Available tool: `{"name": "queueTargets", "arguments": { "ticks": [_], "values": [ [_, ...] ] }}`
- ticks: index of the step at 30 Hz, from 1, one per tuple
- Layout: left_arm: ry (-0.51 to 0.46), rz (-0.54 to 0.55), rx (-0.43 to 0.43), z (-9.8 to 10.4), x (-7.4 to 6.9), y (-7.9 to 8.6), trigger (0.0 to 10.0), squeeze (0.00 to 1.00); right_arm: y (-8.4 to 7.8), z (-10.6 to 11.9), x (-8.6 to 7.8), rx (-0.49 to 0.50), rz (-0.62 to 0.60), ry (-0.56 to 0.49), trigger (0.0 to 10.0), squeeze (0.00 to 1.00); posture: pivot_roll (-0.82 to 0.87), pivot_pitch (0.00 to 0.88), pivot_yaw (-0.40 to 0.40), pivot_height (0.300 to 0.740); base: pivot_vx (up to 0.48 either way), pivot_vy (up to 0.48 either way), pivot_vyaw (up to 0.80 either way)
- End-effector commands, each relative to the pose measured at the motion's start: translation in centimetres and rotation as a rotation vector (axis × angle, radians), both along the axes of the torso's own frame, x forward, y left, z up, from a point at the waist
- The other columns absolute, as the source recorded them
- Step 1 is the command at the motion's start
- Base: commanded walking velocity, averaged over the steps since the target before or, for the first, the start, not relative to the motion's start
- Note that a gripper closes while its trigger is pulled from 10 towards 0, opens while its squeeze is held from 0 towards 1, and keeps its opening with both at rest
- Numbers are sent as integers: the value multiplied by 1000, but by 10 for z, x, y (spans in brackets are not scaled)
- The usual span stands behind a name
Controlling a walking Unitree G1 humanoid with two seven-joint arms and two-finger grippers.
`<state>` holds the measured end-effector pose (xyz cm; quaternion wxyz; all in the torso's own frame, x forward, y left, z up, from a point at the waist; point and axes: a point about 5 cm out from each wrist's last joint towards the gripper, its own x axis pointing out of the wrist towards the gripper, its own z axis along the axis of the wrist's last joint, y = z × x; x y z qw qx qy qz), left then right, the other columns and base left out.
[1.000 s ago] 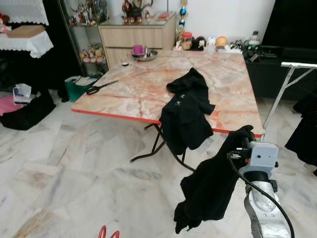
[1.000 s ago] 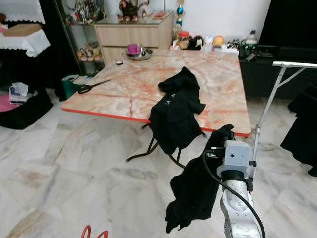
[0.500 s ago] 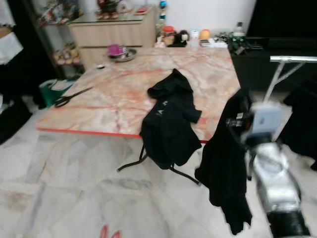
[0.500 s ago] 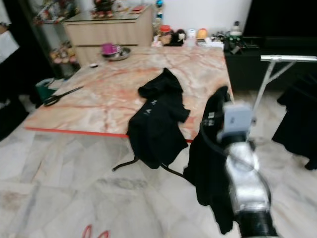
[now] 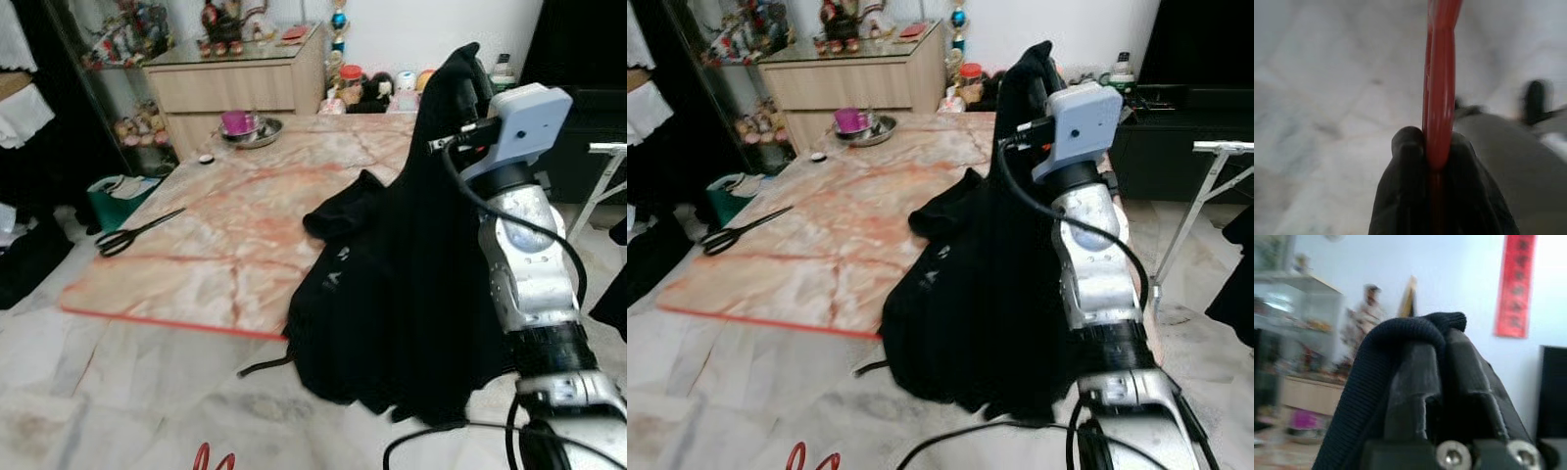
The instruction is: Hang hanger
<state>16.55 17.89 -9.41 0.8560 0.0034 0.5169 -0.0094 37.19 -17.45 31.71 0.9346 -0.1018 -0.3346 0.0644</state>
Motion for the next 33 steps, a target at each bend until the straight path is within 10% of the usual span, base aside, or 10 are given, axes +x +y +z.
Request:
{"name": "queueTargets", "arguments": {
  "ticks": [1,10,20,21,22,23,33],
  "values": [
    [14,-4,43,1,0,10,10000,0,5,28,1,-1,-4,-79,10000,0,5,19,66,740,480,0,0],
    [-15,-23,49,11,23,10,10000,0,-23,-38,5,62,-129,171,10000,0,10,21,59,740,303,0,0],
    [-10,-18,48,10,21,11,10000,0,-30,-136,-45,108,-161,437,10000,0,6,26,52,740,0,0,0],
    [-10,-22,52,10,20,11,10000,0,-31,-147,-58,138,-167,482,10000,141,5,24,51,740,0,0,0],
    [-10,-22,53,9,19,11,10000,0,-30,-150,-64,147,-166,494,10000,851,5,24,51,740,0,0,0],
    [-7,-22,54,8,16,12,10000,0,-31,-155,-73,137,-175,508,10000,1000,6,21,50,740,0,0,0],
    [3,-23,53,4,7,13,10000,0,-32,-167,-91,141,-216,548,10000,1000,15,5,42,740,0,0,0]
  ]
}}
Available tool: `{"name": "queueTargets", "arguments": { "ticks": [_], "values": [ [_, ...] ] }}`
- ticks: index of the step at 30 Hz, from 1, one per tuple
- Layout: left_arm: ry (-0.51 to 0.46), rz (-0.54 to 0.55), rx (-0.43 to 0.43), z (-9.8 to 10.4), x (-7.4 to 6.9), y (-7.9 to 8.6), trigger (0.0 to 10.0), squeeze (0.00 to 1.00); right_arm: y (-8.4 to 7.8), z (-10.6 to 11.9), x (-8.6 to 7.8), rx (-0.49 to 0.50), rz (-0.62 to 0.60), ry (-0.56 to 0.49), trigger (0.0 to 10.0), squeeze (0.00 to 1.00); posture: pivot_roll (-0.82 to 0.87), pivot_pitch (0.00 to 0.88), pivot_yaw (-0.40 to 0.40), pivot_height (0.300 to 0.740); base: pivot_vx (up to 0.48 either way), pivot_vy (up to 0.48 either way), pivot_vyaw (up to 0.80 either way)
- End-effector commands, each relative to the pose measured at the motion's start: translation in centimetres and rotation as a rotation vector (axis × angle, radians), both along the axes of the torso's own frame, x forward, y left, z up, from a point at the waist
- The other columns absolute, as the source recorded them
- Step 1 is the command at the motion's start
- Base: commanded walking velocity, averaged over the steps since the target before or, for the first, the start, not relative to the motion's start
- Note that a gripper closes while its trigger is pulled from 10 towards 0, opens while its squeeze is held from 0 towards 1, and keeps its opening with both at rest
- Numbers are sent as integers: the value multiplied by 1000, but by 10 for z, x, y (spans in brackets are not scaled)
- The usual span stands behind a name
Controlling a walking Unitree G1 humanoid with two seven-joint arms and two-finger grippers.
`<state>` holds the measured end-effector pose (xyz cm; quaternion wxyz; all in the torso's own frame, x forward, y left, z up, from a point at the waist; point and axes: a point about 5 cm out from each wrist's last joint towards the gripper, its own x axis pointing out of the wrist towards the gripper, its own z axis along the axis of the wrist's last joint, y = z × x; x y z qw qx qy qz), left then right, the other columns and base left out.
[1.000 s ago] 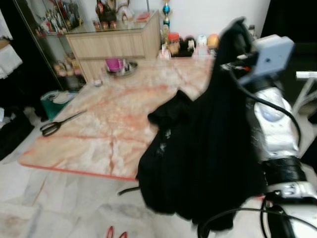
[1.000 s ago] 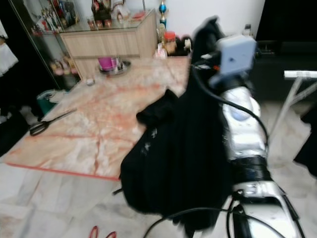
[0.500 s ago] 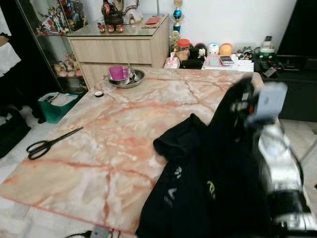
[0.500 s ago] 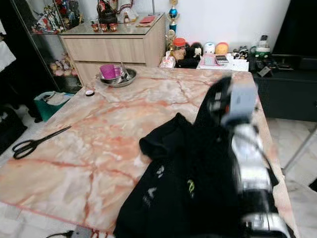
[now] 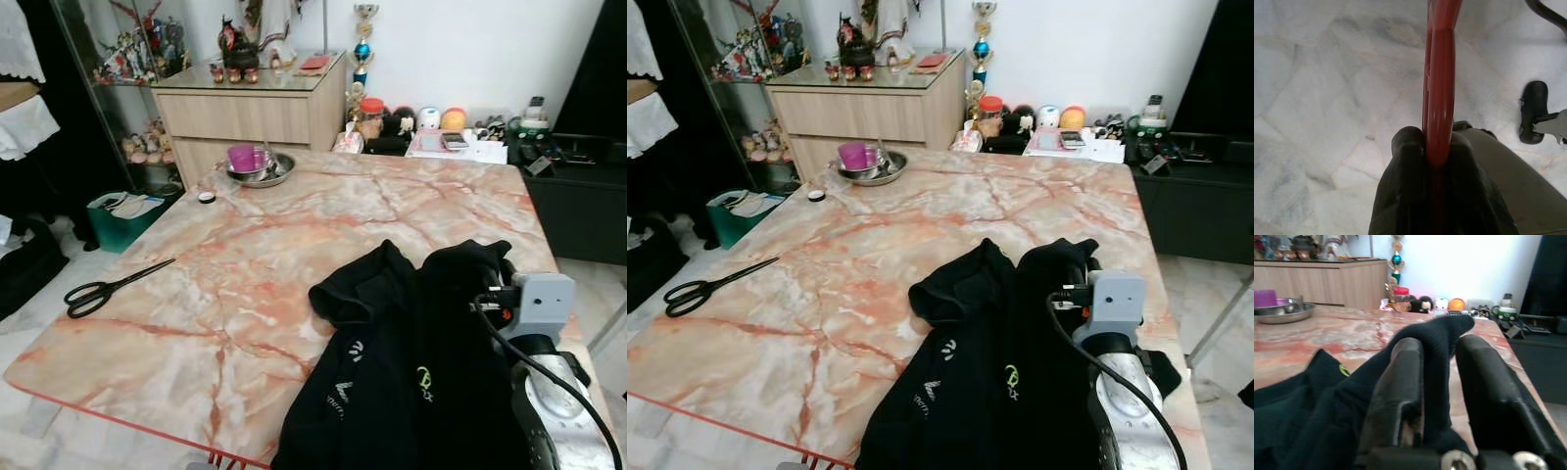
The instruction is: Hang hanger
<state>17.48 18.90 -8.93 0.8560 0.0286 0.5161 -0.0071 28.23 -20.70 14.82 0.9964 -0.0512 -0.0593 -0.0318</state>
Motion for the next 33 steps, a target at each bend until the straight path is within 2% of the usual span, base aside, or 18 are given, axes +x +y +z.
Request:
{"name": "queueTargets", "arguments": {
  "ticks": [1,3,4,6,11,12,13,28,31,33],
  "values": [
    [13,0,8,-4,-10,5,10000,0,1,1,-3,6,-8,5,10000,1000,15,3,42,740,0,0,0],
    [29,0,10,-8,-24,8,10000,0,2,-4,-5,7,-15,30,10000,1000,17,0,41,740,0,0,0],
    [29,0,10,-8,-24,8,10000,0,2,-4,-5,7,-15,30,10000,1000,17,0,41,740,0,0,0],
    [52,-13,22,-12,-35,11,10000,0,5,-6,-11,19,-18,55,10000,1000,20,0,41,740,0,0,0],
    [63,-12,24,-14,-43,13,10000,0,8,-3,-13,33,-18,35,10000,1000,20,0,41,740,0,0,0],
    [65,-12,25,-14,-44,13,10000,0,9,-2,-12,29,-18,34,10000,933,20,0,40,740,0,0,0],
    [67,-11,26,-15,-46,14,10000,0,10,-1,-11,24,-19,29,10000,0,23,0,40,740,0,0,0],
    [55,8,38,-13,-45,24,10000,0,9,5,-9,10,-34,-2,10000,0,24,0,37,740,0,0,0],
    [44,26,103,-10,-41,33,10000,0,11,7,-6,0,-24,-9,10000,0,27,0,34,740,0,0,0],
    [41,32,112,-9,-40,35,10000,0,11,7,-6,-4,-23,-9,10000,0,28,0,34,740,0,0,0]
  ]
}}
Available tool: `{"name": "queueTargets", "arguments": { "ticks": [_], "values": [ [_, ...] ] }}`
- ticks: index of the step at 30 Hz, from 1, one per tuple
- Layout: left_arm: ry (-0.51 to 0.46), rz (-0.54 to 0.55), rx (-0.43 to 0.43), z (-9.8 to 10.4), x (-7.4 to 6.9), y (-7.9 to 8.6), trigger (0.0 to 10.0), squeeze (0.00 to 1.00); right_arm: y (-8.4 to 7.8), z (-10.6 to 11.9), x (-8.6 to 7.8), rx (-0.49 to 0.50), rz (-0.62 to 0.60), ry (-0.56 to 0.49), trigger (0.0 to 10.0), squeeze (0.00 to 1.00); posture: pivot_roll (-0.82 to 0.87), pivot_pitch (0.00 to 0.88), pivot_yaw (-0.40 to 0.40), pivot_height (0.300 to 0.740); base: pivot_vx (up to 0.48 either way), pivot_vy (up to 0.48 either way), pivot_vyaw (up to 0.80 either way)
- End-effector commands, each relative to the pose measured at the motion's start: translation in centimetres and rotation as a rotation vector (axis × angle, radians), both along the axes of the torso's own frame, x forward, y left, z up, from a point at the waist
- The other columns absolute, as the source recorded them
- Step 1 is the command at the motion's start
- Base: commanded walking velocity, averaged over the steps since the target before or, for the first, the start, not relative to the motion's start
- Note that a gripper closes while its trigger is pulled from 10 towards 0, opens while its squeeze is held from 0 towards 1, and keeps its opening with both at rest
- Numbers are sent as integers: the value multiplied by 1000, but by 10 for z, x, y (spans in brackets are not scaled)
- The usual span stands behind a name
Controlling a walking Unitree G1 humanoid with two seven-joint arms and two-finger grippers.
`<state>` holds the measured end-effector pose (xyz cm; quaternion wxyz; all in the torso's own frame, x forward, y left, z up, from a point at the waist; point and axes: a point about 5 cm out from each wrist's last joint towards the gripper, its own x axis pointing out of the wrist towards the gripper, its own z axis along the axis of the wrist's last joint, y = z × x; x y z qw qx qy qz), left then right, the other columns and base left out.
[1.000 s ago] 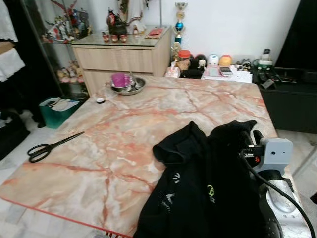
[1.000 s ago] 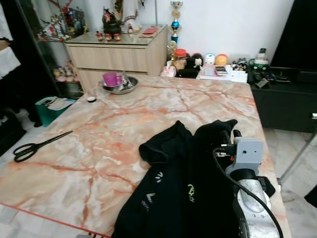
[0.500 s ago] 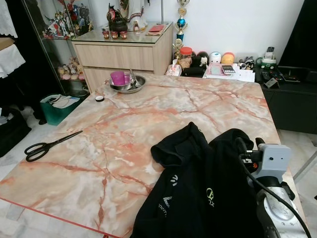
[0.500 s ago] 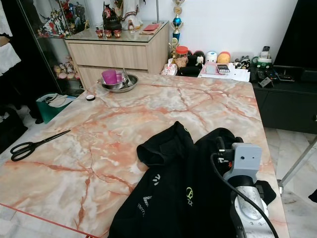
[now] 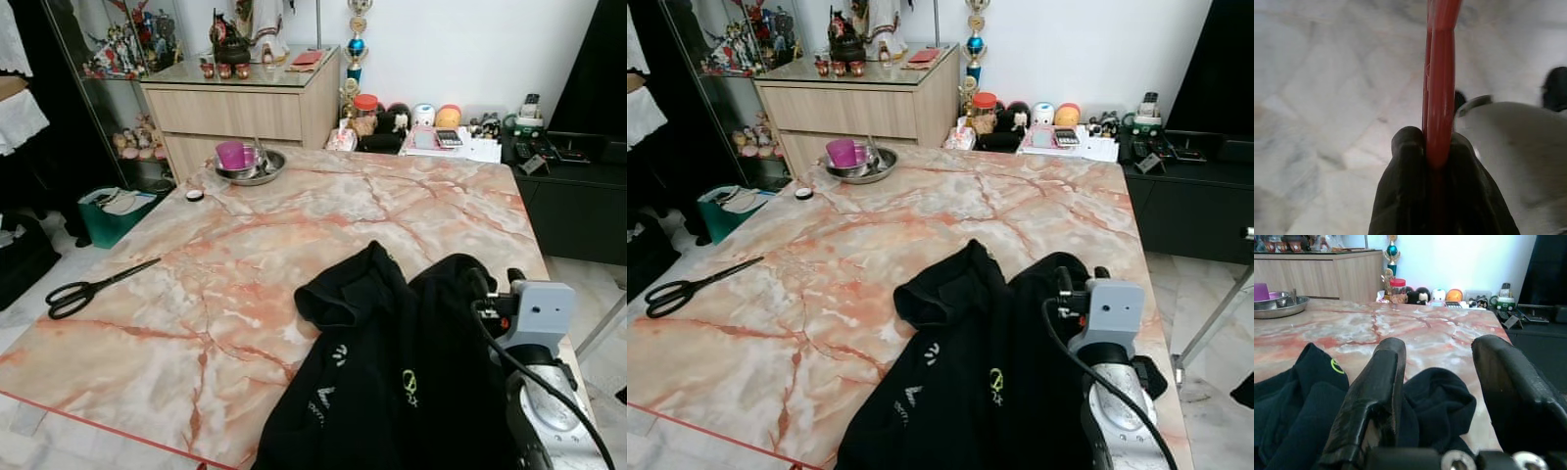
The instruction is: Hang hanger
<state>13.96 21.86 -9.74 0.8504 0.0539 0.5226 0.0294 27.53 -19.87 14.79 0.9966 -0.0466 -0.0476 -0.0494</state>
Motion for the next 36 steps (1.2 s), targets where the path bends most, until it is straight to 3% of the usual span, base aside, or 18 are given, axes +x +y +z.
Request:
{"name": "queueTargets", "arguments": {
  "ticks": [1,5,10,18,25,28,36],
  "values": [
    [21,14,34,0,-4,7,10000,0,3,7,1,-18,12,-30,10000,0,30,3,34,740,0,0,0],
    [-16,92,41,3,0,15,10000,0,2,8,1,-19,7,-33,10000,0,30,6,34,740,0,0,0],
    [-16,38,51,5,3,18,10000,0,1,8,2,-22,4,-36,10000,0,32,7,35,740,0,0,0],
    [-16,49,45,6,3,24,10000,0,-1,10,5,-22,-3,-46,10000,0,35,8,35,740,-135,0,0],
    [-25,31,20,7,11,15,10000,0,-1,11,6,-20,0,-50,10000,0,35,10,34,740,-305,0,0],
    [-35,23,9,9,22,6,10000,0,0,11,6,-19,-1,-50,10000,0,33,13,34,740,-321,0,0],
    [-37,15,0,9,24,2,10000,0,0,10,7,-18,-1,-50,10000,0,35,19,34,740,-322,0,0]
  ]
}}
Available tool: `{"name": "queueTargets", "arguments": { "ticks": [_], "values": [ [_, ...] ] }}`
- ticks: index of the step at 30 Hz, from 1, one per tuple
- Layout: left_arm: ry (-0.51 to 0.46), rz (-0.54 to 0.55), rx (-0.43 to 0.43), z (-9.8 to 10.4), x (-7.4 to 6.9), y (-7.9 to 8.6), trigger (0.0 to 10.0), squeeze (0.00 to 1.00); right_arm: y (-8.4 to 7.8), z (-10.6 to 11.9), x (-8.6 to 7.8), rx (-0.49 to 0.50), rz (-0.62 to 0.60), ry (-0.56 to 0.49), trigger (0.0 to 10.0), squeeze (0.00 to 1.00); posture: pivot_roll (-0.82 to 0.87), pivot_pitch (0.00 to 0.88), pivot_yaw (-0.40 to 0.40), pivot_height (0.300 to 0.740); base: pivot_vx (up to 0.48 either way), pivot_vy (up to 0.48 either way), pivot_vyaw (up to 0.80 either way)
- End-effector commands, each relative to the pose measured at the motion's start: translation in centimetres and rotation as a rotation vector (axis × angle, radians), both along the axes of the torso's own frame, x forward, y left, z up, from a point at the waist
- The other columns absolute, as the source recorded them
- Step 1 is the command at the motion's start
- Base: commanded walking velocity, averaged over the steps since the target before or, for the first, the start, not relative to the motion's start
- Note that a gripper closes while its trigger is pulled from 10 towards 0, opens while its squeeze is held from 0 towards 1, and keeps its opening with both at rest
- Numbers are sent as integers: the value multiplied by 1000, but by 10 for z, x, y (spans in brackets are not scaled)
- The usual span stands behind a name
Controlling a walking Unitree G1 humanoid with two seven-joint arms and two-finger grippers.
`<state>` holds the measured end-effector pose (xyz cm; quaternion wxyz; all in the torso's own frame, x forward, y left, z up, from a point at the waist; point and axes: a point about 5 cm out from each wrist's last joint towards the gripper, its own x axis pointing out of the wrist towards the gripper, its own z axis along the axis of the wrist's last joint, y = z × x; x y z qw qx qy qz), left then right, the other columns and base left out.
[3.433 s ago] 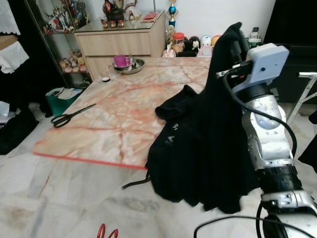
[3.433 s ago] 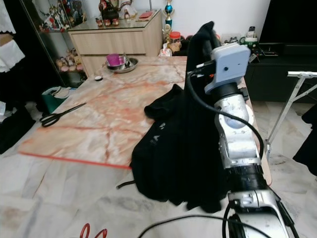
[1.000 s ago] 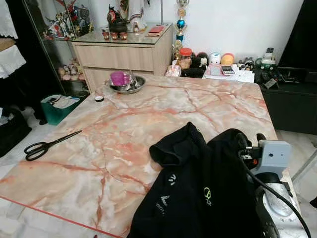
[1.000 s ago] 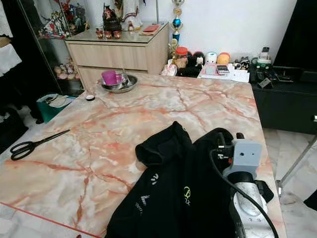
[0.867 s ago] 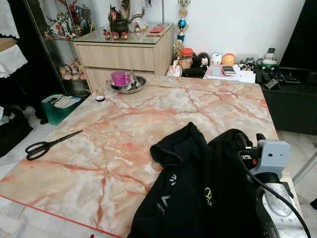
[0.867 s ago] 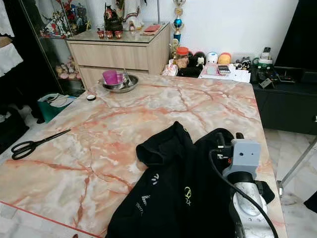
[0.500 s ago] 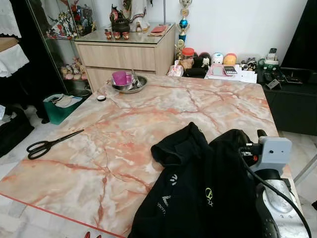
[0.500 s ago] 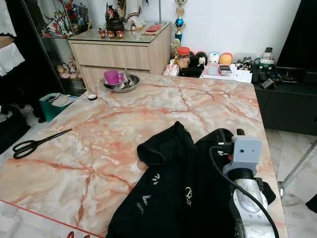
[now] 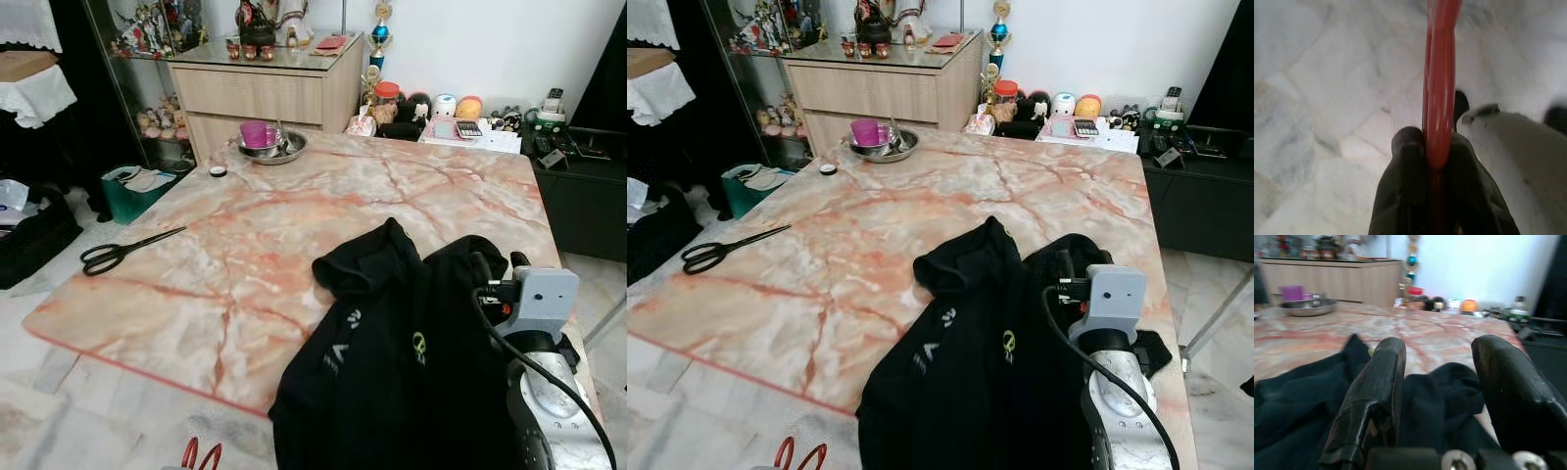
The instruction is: Hang hanger
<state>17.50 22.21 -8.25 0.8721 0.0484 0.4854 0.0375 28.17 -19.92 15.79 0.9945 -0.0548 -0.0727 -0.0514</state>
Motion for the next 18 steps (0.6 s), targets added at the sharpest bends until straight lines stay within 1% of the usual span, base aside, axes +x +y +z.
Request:
{"name": "queueTargets", "arguments": {
  "ticks": [1,7,16,18],
  "values": [
    [52,-2,0,-6,-12,-2,10000,0,0,0,1,0,1,-1,10000,0,35,19,33,740,-322,0,0],
    [63,-5,0,-9,-18,-2,10000,0,0,0,2,1,0,-3,10000,0,34,20,33,740,-323,0,0],
    [70,-6,0,-9,-20,-2,10000,0,-1,0,2,1,-1,-2,10000,0,36,21,31,740,-322,0,0],
    [72,-10,2,-9,-21,-2,10000,0,0,0,3,1,0,-1,10000,0,35,24,28,740,0,0,0]
  ]
}}
